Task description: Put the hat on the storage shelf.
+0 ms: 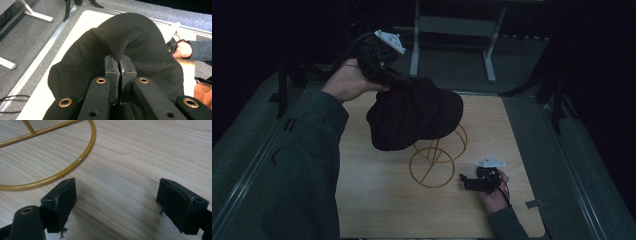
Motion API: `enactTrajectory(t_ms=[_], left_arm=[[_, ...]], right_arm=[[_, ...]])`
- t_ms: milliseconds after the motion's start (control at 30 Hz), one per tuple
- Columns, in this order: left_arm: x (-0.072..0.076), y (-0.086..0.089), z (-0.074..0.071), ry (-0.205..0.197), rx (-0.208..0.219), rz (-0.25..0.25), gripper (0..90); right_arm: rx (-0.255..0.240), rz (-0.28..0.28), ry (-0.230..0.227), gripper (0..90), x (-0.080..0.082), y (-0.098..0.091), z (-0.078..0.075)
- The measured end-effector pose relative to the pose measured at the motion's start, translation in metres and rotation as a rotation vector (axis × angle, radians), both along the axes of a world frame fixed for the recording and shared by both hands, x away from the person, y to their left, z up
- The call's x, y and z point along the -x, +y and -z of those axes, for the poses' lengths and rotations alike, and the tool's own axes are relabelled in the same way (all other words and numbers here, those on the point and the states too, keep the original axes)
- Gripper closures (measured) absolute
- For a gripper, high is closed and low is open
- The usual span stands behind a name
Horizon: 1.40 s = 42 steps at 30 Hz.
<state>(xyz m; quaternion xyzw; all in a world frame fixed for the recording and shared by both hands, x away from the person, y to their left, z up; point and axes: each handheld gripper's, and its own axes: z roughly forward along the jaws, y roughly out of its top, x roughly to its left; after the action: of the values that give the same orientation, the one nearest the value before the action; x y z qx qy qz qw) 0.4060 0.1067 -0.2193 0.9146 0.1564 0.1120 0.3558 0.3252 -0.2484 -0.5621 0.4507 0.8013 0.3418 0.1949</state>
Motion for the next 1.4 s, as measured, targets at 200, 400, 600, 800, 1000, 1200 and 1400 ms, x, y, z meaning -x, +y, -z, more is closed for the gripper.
enactTrajectory(t_ms=[200,400,600,800,1000,1200,1400], left_arm=[[0.001,-0.016,0.001,-0.003,-0.005,0.014,86.6],[0.002,-0.037,0.005,0.0,-0.028,0.034,86.6],[0.002,-0.052,0.007,-0.002,-0.035,0.046,86.5],[0.002,-0.062,0.009,0.0,-0.056,0.052,86.5],[0.004,-0.076,0.012,0.0,-0.069,0.062,86.4],[0.004,-0.091,0.016,0.006,-0.09,0.085,86.4],[0.003,-0.106,0.025,0.013,-0.12,0.095,86.2]], right_arm=[[-0.001,0.0,0.001,16.1,0.0,0.0,0.0],[0.0,-0.002,0.0,16.1,0.0,0.0,0.0],[0.0,-0.003,0.0,16.1,0.0,0.0,0.0],[0.0,-0.003,0.0,16.1,0.0,0.0,0.0],[-0.001,-0.004,-0.001,16.1,0.0,0.0,0.0],[-0.001,-0.003,0.0,16.1,0.0,0.0,0.0],[-0.001,-0.003,0.0,16.1,0.0,0.0,0.0]])
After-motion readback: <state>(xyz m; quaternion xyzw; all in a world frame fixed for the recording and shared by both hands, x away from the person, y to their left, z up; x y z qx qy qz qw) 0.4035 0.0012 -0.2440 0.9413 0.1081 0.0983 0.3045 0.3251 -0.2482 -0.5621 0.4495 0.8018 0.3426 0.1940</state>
